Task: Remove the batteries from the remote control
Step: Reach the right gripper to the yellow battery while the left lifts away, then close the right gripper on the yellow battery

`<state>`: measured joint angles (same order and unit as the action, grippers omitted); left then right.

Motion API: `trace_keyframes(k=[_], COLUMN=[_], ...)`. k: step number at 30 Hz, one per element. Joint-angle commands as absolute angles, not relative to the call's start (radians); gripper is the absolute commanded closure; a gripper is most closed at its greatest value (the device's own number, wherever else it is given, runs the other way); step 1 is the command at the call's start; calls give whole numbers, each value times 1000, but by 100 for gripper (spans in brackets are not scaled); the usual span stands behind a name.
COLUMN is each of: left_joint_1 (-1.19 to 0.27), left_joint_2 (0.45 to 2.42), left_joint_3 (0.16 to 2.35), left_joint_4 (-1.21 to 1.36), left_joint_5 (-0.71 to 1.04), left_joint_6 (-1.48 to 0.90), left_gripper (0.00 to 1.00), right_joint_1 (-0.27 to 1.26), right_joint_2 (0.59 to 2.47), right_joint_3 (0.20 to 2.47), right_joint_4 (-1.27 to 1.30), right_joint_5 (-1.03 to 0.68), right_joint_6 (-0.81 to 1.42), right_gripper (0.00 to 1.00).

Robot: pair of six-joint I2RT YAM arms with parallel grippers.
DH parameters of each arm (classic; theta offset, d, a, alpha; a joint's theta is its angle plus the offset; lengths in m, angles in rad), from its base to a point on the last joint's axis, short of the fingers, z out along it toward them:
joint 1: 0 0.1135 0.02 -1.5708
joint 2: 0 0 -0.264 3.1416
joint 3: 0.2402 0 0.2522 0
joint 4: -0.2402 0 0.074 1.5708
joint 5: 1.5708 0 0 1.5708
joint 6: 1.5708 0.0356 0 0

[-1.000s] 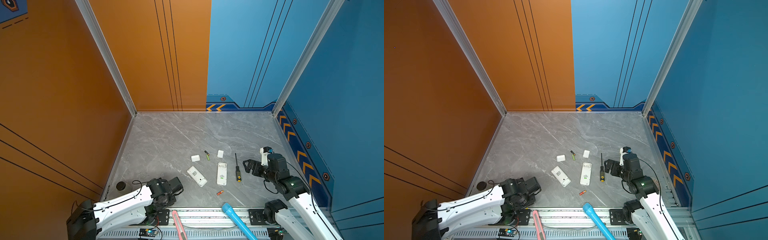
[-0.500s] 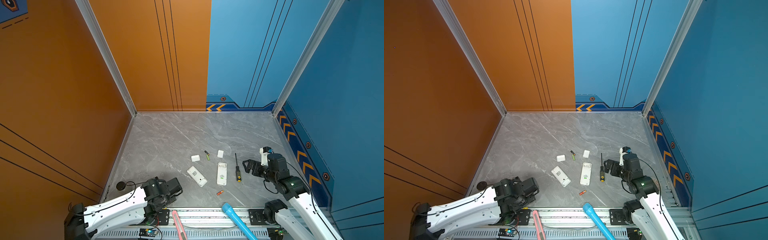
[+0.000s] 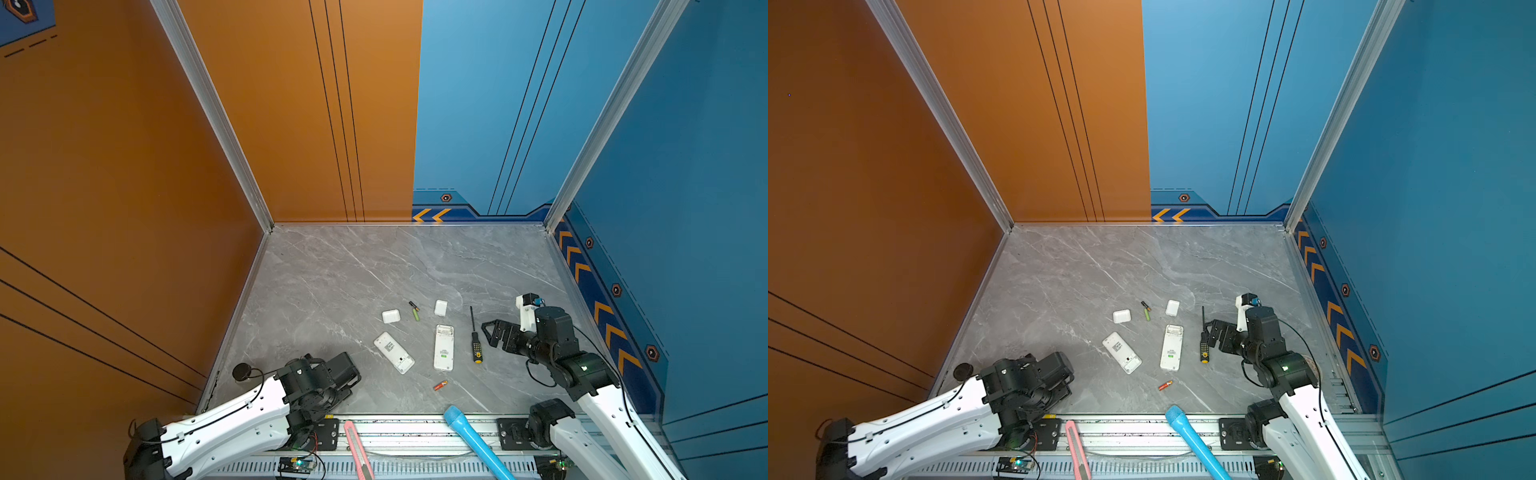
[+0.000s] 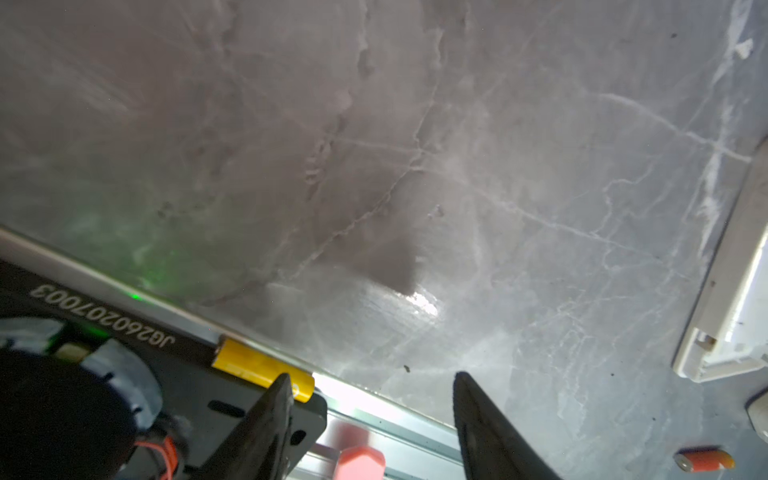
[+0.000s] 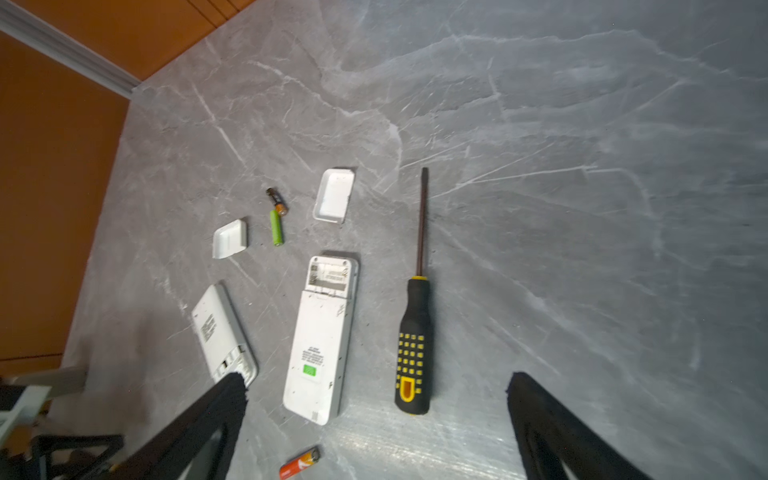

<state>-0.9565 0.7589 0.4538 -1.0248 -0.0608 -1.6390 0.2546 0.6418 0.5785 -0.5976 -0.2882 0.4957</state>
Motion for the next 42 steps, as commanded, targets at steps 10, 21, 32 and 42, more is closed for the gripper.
trace_keyframes(k=[10, 21, 32, 42], left_joint_1=[-886, -215, -51, 10], left_joint_2=[820, 1129, 1053, 1031], left_joint_3=[705, 1197, 1492, 1597], left_joint_4=[-1324, -1071, -1123, -1123], left_joint_5=[-299, -128, -195, -145], left_joint_6=[-1734, -956, -834, -768], left_gripper=[30, 20, 18, 15], right_joint_1=[852, 1182, 1314, 1378], right_joint_2=[982, 1387, 1899, 2155], right_joint_3=[839, 998, 1388, 1623], right_joint_4=[-608, -488, -401, -353], right_joint_5=[-446, -385, -269, -255], right_joint_6=[285, 144, 119, 103], right_gripper=[8, 27, 51, 52])
